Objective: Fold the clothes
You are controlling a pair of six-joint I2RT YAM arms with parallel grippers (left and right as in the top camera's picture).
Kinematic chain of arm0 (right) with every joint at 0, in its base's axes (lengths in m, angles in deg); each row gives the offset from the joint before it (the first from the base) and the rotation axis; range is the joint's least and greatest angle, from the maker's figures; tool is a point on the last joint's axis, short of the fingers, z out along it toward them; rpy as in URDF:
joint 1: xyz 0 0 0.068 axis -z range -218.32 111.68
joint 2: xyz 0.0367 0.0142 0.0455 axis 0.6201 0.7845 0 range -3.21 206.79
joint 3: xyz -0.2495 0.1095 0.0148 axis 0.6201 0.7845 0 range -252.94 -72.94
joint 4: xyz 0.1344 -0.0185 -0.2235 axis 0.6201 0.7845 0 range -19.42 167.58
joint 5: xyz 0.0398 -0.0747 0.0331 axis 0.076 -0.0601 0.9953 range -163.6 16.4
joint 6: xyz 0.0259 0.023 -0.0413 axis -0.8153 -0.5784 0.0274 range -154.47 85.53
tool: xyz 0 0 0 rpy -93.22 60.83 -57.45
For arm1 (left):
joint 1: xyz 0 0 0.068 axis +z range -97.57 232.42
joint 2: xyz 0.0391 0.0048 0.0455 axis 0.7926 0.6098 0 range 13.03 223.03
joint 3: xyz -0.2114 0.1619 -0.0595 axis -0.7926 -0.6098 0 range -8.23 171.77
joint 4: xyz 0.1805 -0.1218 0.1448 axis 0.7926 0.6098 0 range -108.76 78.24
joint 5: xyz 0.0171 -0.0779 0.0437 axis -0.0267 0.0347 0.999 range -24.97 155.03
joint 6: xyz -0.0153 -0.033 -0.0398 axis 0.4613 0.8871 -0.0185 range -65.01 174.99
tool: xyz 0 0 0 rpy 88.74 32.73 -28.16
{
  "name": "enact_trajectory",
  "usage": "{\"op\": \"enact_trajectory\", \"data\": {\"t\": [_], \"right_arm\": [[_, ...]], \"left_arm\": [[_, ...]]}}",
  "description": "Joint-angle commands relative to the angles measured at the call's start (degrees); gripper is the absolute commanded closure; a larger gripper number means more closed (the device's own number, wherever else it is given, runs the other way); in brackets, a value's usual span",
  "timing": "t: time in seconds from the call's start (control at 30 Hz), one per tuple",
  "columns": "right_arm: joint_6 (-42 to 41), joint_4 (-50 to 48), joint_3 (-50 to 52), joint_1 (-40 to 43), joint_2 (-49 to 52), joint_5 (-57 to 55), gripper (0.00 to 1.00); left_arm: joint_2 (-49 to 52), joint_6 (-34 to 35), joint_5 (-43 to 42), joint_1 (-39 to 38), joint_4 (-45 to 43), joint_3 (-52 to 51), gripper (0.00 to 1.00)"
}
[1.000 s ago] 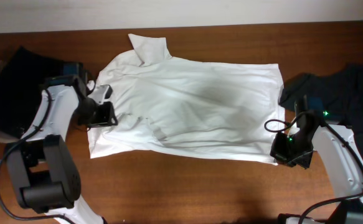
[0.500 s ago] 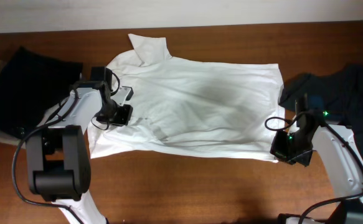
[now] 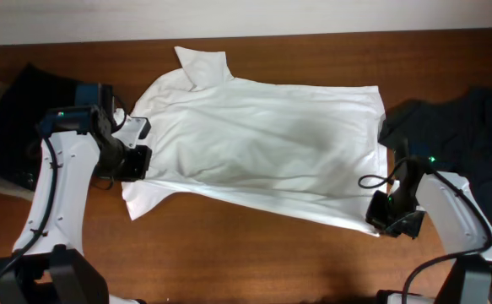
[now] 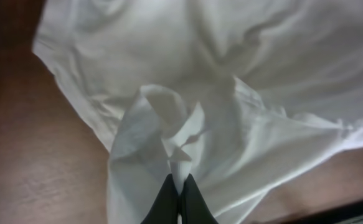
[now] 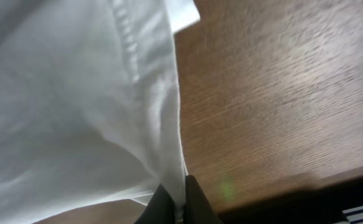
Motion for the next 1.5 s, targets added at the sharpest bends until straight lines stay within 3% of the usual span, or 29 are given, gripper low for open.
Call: {"op": "enact_trajectory", "data": {"t": [0.0, 0.17, 0.2, 0.23, 0.3, 0.4, 0.47, 0.5, 0.57, 0.63, 0.67, 0.73, 0.8, 0.87, 0.93, 0.97, 1.1, 1.13, 1.2, 1.23, 1.27, 1.3, 1.37, 1.43, 1.47], "right_arm": [[-2.01, -0.55, 1.38, 0.07, 0.31, -1.42, 0.96], [-3.04, -1.55, 1.38, 0.07, 0.31, -2.03, 0.96], [-3.02, -1.55, 1.38, 0.07, 0.31, -2.05, 0.96], [-3.04, -1.55, 1.38, 0.07, 0.31, -2.25, 0.94], [-3.04, -1.77, 1.38, 0.07, 0.31, -2.47, 0.86], [-3.02, -3.54, 1.38, 0.07, 0.31, -2.47, 0.81], [-3.02, -5.99, 1.27, 0.07, 0.31, -2.43, 0.82], [-2.95, -7.85, 1.05, 0.07, 0.31, -1.81, 0.82], [-2.95, -9.07, -0.11, 0.07, 0.31, -1.75, 0.82], [0.24, -9.94, -2.38, 0.07, 0.31, 0.57, 0.82], [2.93, -10.16, -3.67, 0.07, 0.31, 3.32, 0.87], [4.52, -12.02, -4.46, 0.04, 0.31, 5.49, 0.96], [6.32, -14.29, -4.46, 0.07, 0.31, 8.66, 0.96], [4.33, -13.7, -4.46, 0.11, 0.31, 6.45, 0.96], [-0.9, -10.25, -4.46, 0.11, 0.31, -2.51, 0.96], [-2.75, -8.74, -4.44, 0.11, 0.31, -5.31, 0.96], [-8.24, -3.34, -4.33, 0.11, 0.61, -9.46, 0.96], [-9.11, -2.23, -4.31, 0.11, 0.85, -9.46, 0.79], [-9.25, -0.5, -4.31, 0.11, 0.96, -9.51, 0.6], [-9.25, 0.7, -4.31, 0.11, 0.96, -9.51, 0.44], [-9.16, 0.87, -4.31, 0.11, 0.96, -9.51, 0.39], [-8.57, -0.04, -4.31, 0.11, 0.96, -9.49, 0.38], [1.25, -6.45, -4.31, 0.11, 0.96, -4.66, 0.43], [8.35, -14.1, -4.33, 0.11, 0.96, 4.72, 0.48], [8.07, -18.95, -4.33, 0.11, 0.96, 7.76, 0.56]], "left_arm": [[-0.07, 0.35, -3.69, 0.17, 4.5, -3.89, 1.0], [-0.07, 1.86, -8.17, 0.22, 10.45, -13.62, 0.91], [-0.07, 2.21, -9.07, 0.22, 10.29, -14.93, 0.81], [-0.07, 2.49, -8.83, 0.22, 9.7, -15.23, 0.61], [-0.07, 2.49, -8.74, 0.22, 9.66, -15.13, 0.51], [-0.07, 2.49, -8.24, 0.22, 7.37, -13.51, 0.51], [-0.07, 2.49, -8.07, 0.22, 1.05, -11.52, 0.51], [-0.07, 2.51, -7.13, 0.22, -6.32, -11.3, 0.55], [1.27, 5.16, -2.38, 0.22, -19.26, -11.37, 0.79], [4.83, 5.7, -2.86, 0.15, -27.54, -11.37, 0.91], [8.5, 5.7, -3.41, 0.17, -30.93, -11.37, 0.98], [14.91, 5.46, -3.58, 0.17, -36.41, -11.34, 1.0], [20.15, 5.46, -3.58, 0.17, -42.18, -11.3, 1.0], [24.44, 5.51, -3.15, 0.2, -47.12, -11.3, 1.0], [27.08, 7.34, 2.29, 0.33, -50.45, -11.28, 1.0], [27.69, 8.79, 5.68, 0.79, -51.54, -11.28, 1.0], [27.69, 9.64, 5.66, 4.44, -52.43, -8.57, 1.0], [27.69, 9.64, 3.91, 5.4, -51.43, -6.73, 1.0], [27.69, 9.62, 2.05, 5.97, -49.57, -4.39, 0.99], [27.69, 9.57, 2.05, 5.95, -48.37, -2.97, 0.98], [27.69, 9.57, 2.05, 5.95, -47.65, -1.75, 0.96], [27.69, 9.57, 2.03, 5.95, -46.95, -0.7, 0.91], [27.69, 8.74, 1.99, 5.95, -42.73, 1.88, 0.82], [27.69, 6.03, -0.11, 5.9, -37.88, 3.98, 0.8], [27.67, 4.55, -2.49, 5.79, -34.03, 5.68, 0.79]]}}
